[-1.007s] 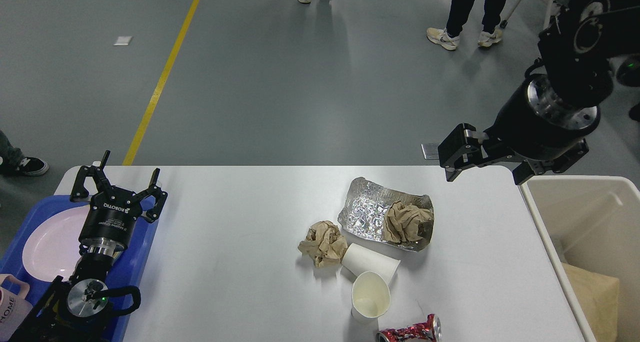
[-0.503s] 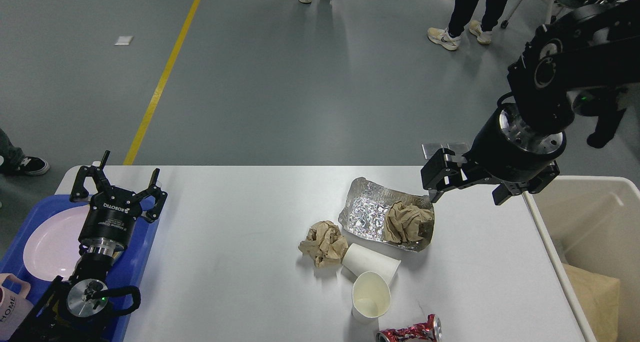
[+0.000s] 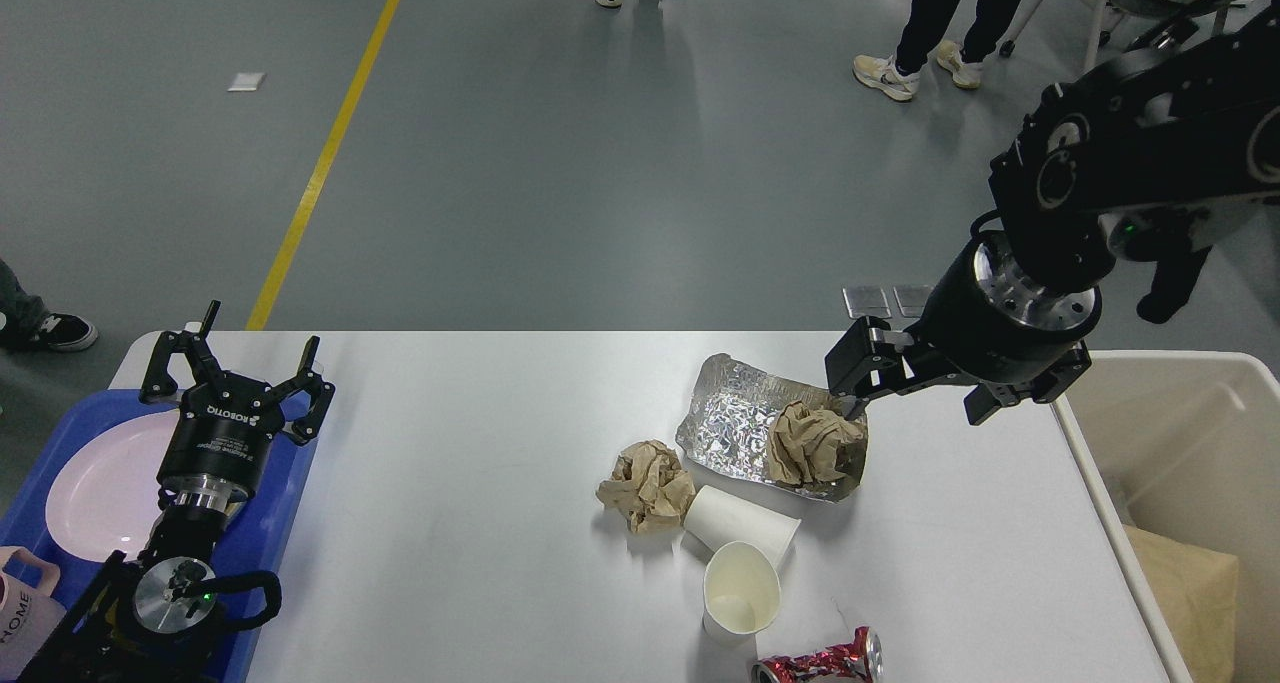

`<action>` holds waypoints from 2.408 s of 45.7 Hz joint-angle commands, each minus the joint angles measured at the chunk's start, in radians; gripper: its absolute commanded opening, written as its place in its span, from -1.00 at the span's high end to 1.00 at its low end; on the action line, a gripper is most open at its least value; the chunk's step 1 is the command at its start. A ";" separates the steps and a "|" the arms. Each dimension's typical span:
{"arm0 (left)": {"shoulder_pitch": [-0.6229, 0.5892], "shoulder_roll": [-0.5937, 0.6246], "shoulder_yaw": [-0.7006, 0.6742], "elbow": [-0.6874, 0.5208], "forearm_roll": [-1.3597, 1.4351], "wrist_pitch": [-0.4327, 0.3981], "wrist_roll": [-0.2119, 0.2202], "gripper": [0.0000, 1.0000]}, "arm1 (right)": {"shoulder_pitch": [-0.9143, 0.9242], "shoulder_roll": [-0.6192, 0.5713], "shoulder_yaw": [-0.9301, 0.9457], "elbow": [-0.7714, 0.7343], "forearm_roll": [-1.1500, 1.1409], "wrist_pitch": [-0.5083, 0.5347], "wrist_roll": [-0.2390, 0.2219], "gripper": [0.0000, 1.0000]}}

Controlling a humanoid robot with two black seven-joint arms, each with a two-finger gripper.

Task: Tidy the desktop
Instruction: 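Move the right gripper to the foil tray and lower it, then grasp the rim of the foil tray with the right gripper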

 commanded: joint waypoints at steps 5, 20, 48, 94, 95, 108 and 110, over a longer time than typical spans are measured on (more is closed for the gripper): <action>0.000 0.001 0.000 0.000 0.000 0.000 0.000 -0.94 | -0.168 0.045 0.049 -0.003 -0.004 -0.119 0.000 -1.00; 0.000 0.000 0.000 0.000 0.000 0.000 0.000 -0.94 | -0.443 0.151 0.103 -0.061 -0.016 -0.320 -0.002 -1.00; 0.000 0.000 0.000 0.000 0.000 0.000 0.000 -0.94 | -0.918 0.183 0.029 -0.669 0.062 -0.429 -0.002 -1.00; 0.000 0.000 0.000 0.000 0.000 -0.002 0.000 -0.94 | -1.077 0.137 0.048 -0.828 0.076 -0.451 -0.002 -0.82; 0.000 0.000 0.000 0.000 0.000 -0.002 0.000 -0.94 | -1.081 0.137 0.048 -0.833 0.079 -0.451 -0.002 -0.81; 0.000 0.000 0.000 0.000 0.000 -0.002 0.000 -0.94 | -1.097 0.132 0.094 -0.871 0.289 -0.439 -0.002 -0.67; 0.000 0.000 0.000 0.000 0.000 0.000 0.000 -0.94 | -1.097 0.134 0.100 -0.864 0.327 -0.429 -0.002 -0.68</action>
